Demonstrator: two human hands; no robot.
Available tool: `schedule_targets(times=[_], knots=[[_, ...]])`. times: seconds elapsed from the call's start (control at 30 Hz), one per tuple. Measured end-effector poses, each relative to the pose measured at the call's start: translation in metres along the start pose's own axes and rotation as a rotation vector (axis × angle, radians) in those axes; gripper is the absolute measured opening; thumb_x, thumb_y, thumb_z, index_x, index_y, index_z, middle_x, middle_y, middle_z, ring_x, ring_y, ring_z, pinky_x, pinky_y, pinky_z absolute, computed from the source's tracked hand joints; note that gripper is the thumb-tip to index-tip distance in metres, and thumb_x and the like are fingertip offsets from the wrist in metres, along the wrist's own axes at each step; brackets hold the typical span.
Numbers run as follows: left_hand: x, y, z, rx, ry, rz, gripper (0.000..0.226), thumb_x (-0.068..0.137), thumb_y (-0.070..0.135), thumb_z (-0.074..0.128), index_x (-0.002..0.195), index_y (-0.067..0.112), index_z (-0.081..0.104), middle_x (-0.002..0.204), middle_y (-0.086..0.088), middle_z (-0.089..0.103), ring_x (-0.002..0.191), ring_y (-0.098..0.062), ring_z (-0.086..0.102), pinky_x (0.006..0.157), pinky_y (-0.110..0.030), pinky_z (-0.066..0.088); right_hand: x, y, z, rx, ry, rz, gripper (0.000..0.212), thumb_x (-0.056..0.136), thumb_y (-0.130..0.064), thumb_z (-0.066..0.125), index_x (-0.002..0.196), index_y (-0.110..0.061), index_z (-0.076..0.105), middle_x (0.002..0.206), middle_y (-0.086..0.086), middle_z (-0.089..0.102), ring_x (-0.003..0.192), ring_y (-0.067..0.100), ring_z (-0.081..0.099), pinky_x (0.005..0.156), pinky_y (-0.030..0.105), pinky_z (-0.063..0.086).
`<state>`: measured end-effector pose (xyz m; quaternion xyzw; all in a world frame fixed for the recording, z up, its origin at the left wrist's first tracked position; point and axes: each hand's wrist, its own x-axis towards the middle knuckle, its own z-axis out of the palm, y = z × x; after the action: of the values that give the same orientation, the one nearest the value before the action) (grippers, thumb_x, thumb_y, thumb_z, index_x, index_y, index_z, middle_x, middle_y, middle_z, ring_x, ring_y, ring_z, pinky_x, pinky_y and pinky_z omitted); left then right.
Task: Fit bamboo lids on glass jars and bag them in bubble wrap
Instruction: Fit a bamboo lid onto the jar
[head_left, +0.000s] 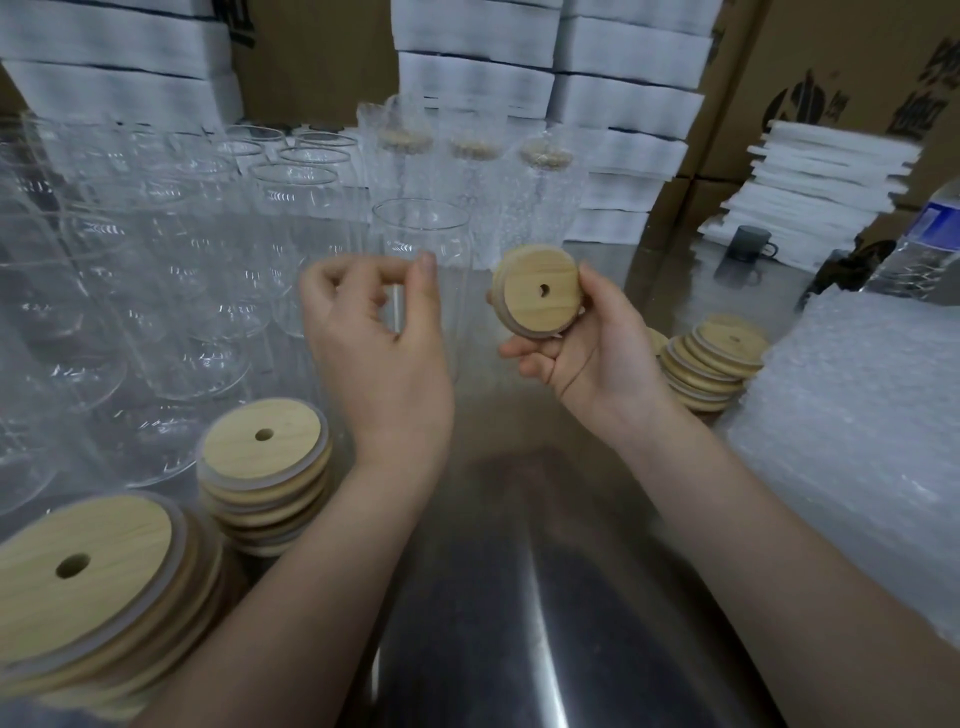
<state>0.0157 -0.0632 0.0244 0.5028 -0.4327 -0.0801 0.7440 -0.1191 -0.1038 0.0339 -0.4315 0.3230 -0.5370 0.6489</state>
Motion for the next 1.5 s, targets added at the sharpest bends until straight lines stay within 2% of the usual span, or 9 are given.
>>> schedule_targets(times=[0.07,0.17,0.33,0.6,0.7,0.83,0.97,1.13,1.5], knots=[[0.0,-0.004,0.001,0.057,-0.009,-0.046,0.027,0.086,0.024,0.071,0.108,0.021,0.055,0.113,0.007,0.041,0.109,-0.018,0.052,0.099,-0.039,0.043,0.0,0.0,-0.001,0.107,0.005,0.006,0.047,0.104,-0.036,0.03,0.123,-0.001,0.055,0.108,0.023,0.066,0.066,0.03,0.071,0.049,0.026,0.055],[0.001,-0.012,0.004,0.108,-0.101,-0.129,0.075,0.078,0.028,0.079,0.139,0.016,0.038,0.14,-0.004,0.035,0.132,-0.022,0.036,0.114,-0.038,0.03,-0.001,0.0,-0.001,0.22,-0.001,-0.005,0.046,0.1,-0.033,0.032,0.12,-0.002,0.058,0.114,0.025,0.067,0.079,0.036,0.07,0.063,0.032,0.058],[0.0,-0.035,0.009,0.156,-0.302,-0.278,0.11,0.075,0.033,0.083,0.155,0.017,0.009,0.161,-0.004,0.018,0.148,-0.018,0.019,0.121,-0.041,0.02,-0.002,0.001,0.0,0.302,-0.019,-0.006,0.045,0.096,-0.033,0.032,0.107,-0.005,0.066,0.115,0.024,0.066,0.086,0.036,0.067,0.074,0.037,0.056],[-0.001,-0.048,0.013,0.135,-0.298,-0.279,0.092,0.07,0.021,0.087,0.144,0.013,0.033,0.143,-0.008,0.043,0.134,-0.018,0.04,0.113,-0.041,0.033,-0.002,0.002,0.005,0.135,0.103,-0.154,0.034,0.105,-0.039,0.035,0.117,-0.022,0.062,0.119,0.013,0.06,0.089,0.024,0.063,0.072,0.033,0.057],[-0.002,-0.045,0.012,0.186,-0.303,-0.143,0.091,0.066,0.014,0.088,0.142,0.013,0.038,0.14,-0.005,0.046,0.133,-0.019,0.042,0.113,-0.04,0.034,-0.004,0.003,0.007,-0.122,0.13,-0.395,0.027,0.104,-0.037,0.037,0.122,-0.031,0.057,0.131,0.006,0.055,0.102,0.018,0.058,0.088,0.034,0.054],[-0.005,-0.04,0.01,0.296,-0.308,0.057,0.09,0.065,0.013,0.087,0.142,0.014,0.042,0.141,-0.006,0.049,0.133,-0.023,0.041,0.113,-0.029,0.028,-0.008,0.0,0.008,-0.419,0.169,-0.594,0.036,0.097,-0.04,0.04,0.133,-0.042,0.045,0.147,-0.006,0.042,0.134,0.013,0.045,0.112,0.039,0.042],[-0.006,-0.037,0.009,0.373,-0.333,0.133,0.09,0.065,0.012,0.087,0.143,0.016,0.043,0.143,-0.005,0.047,0.135,-0.023,0.038,0.115,-0.03,0.026,-0.009,0.004,0.008,-0.639,0.158,-0.69,0.04,0.101,-0.03,0.038,0.141,-0.035,0.036,0.139,-0.01,0.037,0.136,0.003,0.036,0.118,0.04,0.032],[-0.007,-0.033,0.009,0.401,-0.332,0.154,0.091,0.065,0.014,0.087,0.144,0.019,0.042,0.144,-0.003,0.047,0.137,-0.021,0.036,0.116,-0.038,0.027,-0.01,0.007,0.008,-0.787,0.115,-0.744,0.045,0.102,-0.017,0.037,0.146,-0.007,0.041,0.141,0.011,0.039,0.132,0.007,0.037,0.114,0.015,0.024],[-0.007,-0.031,0.006,0.426,-0.338,0.172,0.089,0.067,0.011,0.086,0.145,0.017,0.043,0.143,-0.007,0.047,0.136,-0.024,0.037,0.115,-0.04,0.028,-0.011,0.008,0.009,-0.762,0.075,-0.692,0.048,0.102,-0.02,0.035,0.148,-0.009,0.037,0.14,0.012,0.037,0.128,0.0,0.036,0.109,0.008,0.023]])
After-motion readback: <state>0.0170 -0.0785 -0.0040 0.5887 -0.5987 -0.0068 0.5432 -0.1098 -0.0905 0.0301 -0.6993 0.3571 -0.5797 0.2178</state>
